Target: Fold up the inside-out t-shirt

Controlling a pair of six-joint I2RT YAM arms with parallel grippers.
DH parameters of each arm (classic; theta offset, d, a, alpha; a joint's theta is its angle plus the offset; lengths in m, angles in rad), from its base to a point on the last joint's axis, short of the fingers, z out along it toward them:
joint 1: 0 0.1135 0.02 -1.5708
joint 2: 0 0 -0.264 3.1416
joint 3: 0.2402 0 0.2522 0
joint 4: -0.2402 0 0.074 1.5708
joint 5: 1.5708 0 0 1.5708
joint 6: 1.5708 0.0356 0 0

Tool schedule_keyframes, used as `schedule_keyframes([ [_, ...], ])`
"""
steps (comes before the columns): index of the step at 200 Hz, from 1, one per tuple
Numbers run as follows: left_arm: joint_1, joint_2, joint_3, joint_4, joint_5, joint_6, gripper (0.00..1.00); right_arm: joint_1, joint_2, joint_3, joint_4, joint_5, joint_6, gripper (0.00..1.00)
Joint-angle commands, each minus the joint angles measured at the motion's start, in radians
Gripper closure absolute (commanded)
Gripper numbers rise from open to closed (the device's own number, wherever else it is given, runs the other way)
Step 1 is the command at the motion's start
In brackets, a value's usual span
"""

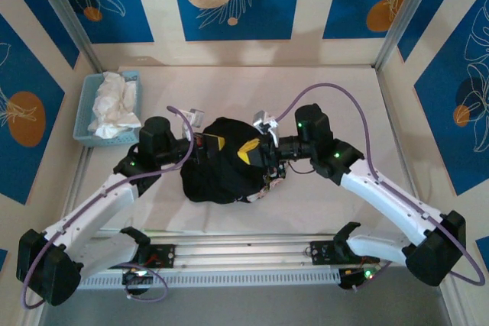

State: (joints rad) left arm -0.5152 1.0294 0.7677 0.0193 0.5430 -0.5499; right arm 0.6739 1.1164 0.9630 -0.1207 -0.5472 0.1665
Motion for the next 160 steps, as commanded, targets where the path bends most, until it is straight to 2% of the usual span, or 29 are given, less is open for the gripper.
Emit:
schedule_keyframes([
  [1,0.011,-0.008,0.038,-0.107,-0.127,0.087,0.97,0.003,0.033,0.033,0.140,-0.042,0.133,1.00],
  [22,0.011,-0.053,0.028,-0.171,-0.219,0.137,0.77,0.007,0.092,0.046,0.238,-0.040,0.255,1.00],
  [46,0.005,-0.149,-0.011,-0.175,-0.270,0.167,0.55,0.006,0.139,0.072,0.251,-0.028,0.303,1.00],
  [58,-0.002,-0.201,-0.034,-0.161,-0.281,0.174,0.50,0.002,0.147,0.082,0.236,-0.020,0.306,1.00],
  [92,-0.043,-0.258,-0.052,-0.104,-0.194,0.196,0.46,-0.031,0.158,0.090,0.230,-0.015,0.349,1.00],
  [125,-0.129,-0.219,-0.048,-0.073,-0.130,0.249,0.51,-0.068,0.168,0.103,0.244,-0.035,0.410,1.00],
  [160,-0.232,-0.155,-0.041,-0.057,-0.101,0.305,0.50,-0.105,0.173,0.122,0.230,-0.038,0.451,1.00],
])
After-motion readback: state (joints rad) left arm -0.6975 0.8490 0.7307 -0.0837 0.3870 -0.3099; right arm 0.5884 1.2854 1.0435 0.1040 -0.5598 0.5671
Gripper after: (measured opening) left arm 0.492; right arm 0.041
